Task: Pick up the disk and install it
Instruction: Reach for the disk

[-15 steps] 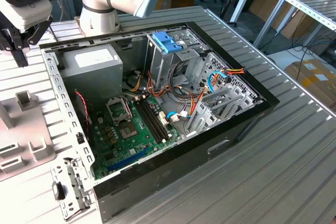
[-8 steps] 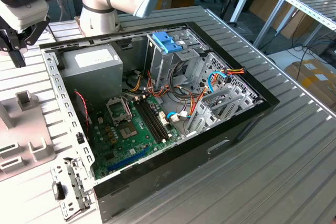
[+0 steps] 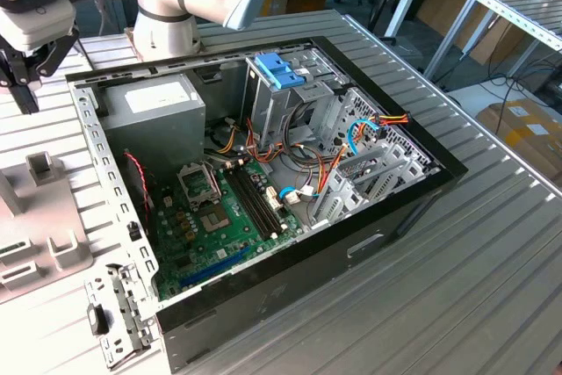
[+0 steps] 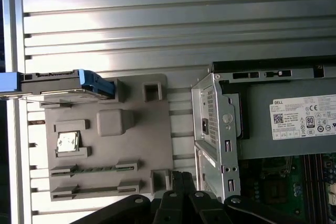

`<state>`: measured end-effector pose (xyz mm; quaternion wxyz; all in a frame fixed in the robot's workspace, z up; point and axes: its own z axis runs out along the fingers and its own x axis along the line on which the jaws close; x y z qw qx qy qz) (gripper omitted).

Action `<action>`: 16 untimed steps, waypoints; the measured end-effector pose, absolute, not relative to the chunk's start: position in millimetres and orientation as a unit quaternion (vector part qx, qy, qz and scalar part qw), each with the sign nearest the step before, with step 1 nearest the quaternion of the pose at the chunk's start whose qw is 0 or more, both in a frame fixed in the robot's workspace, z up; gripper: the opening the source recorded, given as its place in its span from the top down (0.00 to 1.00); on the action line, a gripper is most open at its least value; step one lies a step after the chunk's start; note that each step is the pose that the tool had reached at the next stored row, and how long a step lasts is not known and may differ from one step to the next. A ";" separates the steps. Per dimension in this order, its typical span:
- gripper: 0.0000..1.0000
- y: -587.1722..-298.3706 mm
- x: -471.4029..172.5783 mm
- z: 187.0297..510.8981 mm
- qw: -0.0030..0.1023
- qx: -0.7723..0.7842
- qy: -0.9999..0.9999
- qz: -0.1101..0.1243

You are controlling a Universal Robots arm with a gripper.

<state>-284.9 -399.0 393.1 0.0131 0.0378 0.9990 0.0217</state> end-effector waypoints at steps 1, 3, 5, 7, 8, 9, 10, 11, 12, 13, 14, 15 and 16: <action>0.89 -398.9 -285.2 393.1 0.013 0.038 0.999 0.022; 0.89 -398.9 -286.0 393.1 0.013 0.038 0.999 0.022; 0.89 -398.9 -286.7 393.0 0.013 0.038 0.999 0.022; 0.89 -398.9 -287.4 393.1 0.013 0.038 0.999 0.022; 0.89 -398.9 -288.2 393.1 0.013 0.038 0.999 0.022; 0.89 -398.9 -288.8 393.1 0.013 0.038 0.999 0.022; 0.89 -398.9 -289.2 393.1 0.013 0.038 0.999 0.022; 0.89 -398.9 -289.7 393.1 0.013 0.038 0.999 0.022; 0.89 -399.0 -290.1 393.1 0.013 0.038 0.999 0.022; 0.89 -398.9 -290.7 393.0 0.013 0.038 0.999 0.022; 0.89 -398.9 -291.1 393.0 0.013 0.038 0.999 0.022; 0.89 -398.9 -291.6 393.1 0.013 0.038 0.999 0.022; 0.89 -398.9 -292.1 393.1 0.013 0.038 0.999 0.022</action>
